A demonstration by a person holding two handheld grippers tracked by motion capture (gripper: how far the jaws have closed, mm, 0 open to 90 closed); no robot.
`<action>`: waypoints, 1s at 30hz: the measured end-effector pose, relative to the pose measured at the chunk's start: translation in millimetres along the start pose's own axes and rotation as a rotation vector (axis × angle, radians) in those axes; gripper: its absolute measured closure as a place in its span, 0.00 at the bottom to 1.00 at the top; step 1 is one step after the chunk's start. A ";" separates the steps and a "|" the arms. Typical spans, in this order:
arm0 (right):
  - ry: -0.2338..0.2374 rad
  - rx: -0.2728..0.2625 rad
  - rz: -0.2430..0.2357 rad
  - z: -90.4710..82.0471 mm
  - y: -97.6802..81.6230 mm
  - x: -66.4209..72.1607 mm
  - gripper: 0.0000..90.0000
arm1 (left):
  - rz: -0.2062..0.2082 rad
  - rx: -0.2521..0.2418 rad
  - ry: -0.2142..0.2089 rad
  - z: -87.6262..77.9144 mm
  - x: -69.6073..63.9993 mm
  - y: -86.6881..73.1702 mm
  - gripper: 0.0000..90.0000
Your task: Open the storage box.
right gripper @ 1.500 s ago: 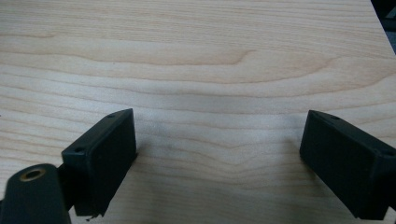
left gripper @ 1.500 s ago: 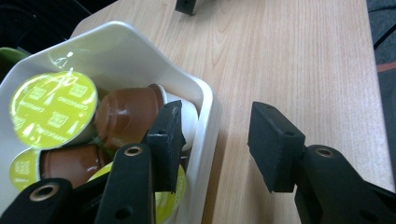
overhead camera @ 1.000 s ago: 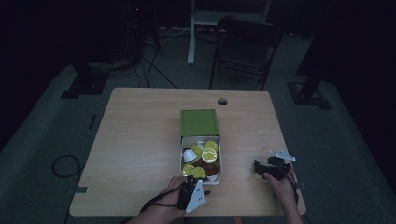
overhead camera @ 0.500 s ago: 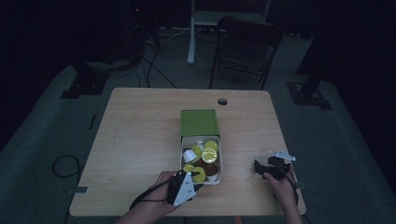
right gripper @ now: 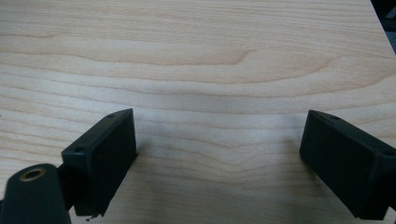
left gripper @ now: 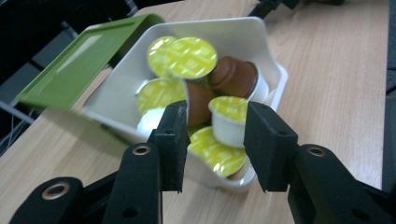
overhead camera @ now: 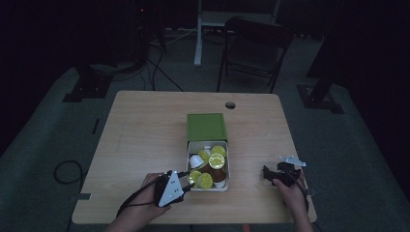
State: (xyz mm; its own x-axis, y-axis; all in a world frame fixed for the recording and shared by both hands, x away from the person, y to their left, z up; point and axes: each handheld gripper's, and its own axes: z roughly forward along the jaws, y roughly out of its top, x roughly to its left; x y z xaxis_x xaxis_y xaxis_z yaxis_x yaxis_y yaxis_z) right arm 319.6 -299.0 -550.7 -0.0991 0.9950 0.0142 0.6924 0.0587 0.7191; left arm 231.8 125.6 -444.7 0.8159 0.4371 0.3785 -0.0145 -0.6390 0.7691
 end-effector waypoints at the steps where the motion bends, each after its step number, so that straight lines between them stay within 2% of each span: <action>1: 0.000 0.000 0.000 0.0 0.0 0.0 0.12 | -0.016 -0.003 0.001 -2.6 2.1 -2.1 0.67; 12: 0.000 0.000 0.000 0.0 0.0 0.0 0.12 | -0.128 0.006 0.085 -20.5 24.5 -26.9 0.67; 21: 0.000 0.000 0.000 0.0 0.0 0.0 0.12 | -0.196 0.009 0.093 -22.8 31.5 -45.8 0.67; 30: 0.000 0.001 0.000 0.0 0.1 0.0 0.12 | -0.281 0.033 0.114 -22.6 41.7 -74.6 0.67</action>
State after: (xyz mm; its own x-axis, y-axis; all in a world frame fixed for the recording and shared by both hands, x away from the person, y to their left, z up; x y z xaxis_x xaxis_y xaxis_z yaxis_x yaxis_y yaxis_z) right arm 319.6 -299.0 -550.6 -0.0991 0.9950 0.0146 0.6930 0.0585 0.7185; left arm 253.8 205.8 -474.6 0.7151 0.6667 0.2099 0.2229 -0.5022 0.8356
